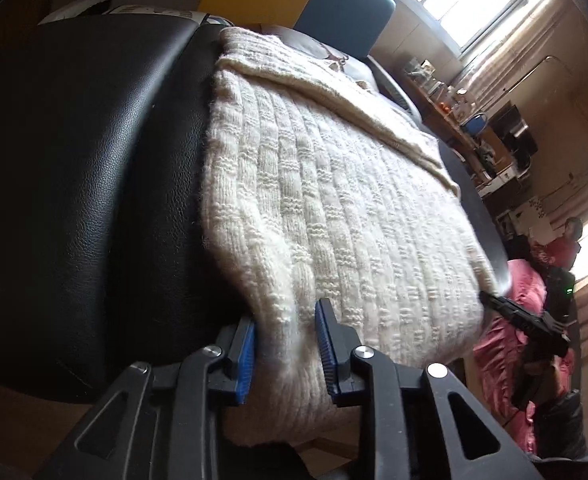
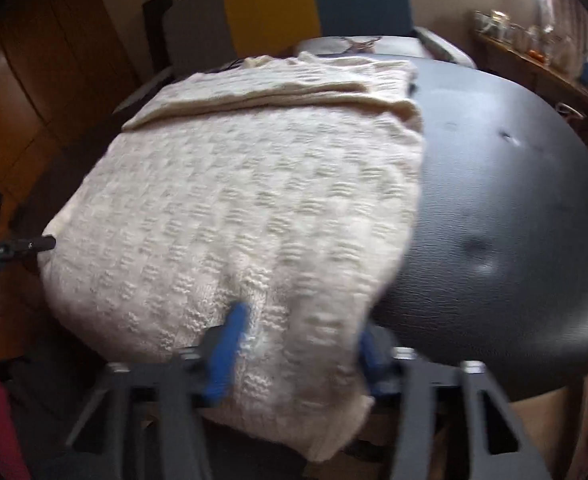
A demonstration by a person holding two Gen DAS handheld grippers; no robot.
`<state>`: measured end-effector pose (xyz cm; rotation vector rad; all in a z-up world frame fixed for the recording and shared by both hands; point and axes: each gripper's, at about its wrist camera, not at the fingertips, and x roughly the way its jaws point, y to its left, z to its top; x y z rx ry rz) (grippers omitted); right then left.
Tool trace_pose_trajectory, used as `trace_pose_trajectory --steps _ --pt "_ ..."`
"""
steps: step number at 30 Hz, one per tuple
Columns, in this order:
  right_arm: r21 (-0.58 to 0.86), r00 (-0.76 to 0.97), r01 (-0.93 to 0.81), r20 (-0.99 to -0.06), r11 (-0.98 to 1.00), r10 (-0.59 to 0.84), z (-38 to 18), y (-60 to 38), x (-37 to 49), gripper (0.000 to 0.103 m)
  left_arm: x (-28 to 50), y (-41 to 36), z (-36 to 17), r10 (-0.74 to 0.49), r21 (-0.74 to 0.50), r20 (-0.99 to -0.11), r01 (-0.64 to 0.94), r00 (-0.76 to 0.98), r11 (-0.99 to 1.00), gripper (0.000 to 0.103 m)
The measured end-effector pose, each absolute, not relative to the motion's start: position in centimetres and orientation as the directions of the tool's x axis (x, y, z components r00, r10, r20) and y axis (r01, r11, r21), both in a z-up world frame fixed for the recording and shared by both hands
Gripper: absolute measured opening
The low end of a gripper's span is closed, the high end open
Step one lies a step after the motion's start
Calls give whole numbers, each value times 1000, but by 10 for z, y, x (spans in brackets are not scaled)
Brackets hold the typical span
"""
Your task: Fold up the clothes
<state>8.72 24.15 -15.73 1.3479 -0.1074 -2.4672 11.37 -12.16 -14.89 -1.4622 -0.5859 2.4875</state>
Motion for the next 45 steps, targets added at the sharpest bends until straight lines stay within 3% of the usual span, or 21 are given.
trace_pose_trajectory --steps 1,2,3,7,10,15,19,24,33,39,43,45 --pt "233 -504 231 -802 -945 -321 -158 247 88 16 114 -120 -149 365 -427 -792 18 -489 -904 28" --pt "246 -509 216 -798 -945 -324 -159 252 89 15 115 -118 -149 371 -426 -792 3 -485 -905 24" --pt "258 -515 207 -791 -944 -329 -159 252 89 15 116 -117 -149 377 -424 -792 -12 -481 -906 10" --pt "361 -521 185 -753 -914 -403 -161 253 89 15 124 -114 -148 403 -425 -788 -62 -465 -903 9" --pt "467 -505 176 -713 -866 -487 -166 255 89 15 133 -126 -153 465 -492 -770 -57 -438 -869 9" --pt "596 -475 141 -660 -791 -582 -173 266 92 15 147 -163 -153 618 -667 -648 -60 -445 -742 9" --pt "675 -474 128 -602 -726 -643 -170 272 97 15 142 -175 -139 704 -740 -552 -127 -447 -661 10" --pt "706 -468 173 -555 -687 -688 -146 265 85 15 120 -186 -117 760 -782 -452 -203 -467 -589 10" --pt "713 -517 264 -464 -649 -720 -96 263 -9 14 4 -220 -75 764 -848 -204 -279 -613 -450 11" --pt "675 -531 214 -526 -706 -665 -106 263 -115 14 -49 -224 -111 724 -859 -304 -150 -620 -489 11" --pt "612 -481 74 -670 -788 -566 -152 260 -183 14 -77 -225 -139 701 -854 -383 -59 -602 -517 9" --pt "645 -463 59 -659 -762 -593 -170 261 -189 12 -91 -226 -153 688 -847 -421 -14 -590 -531 9"
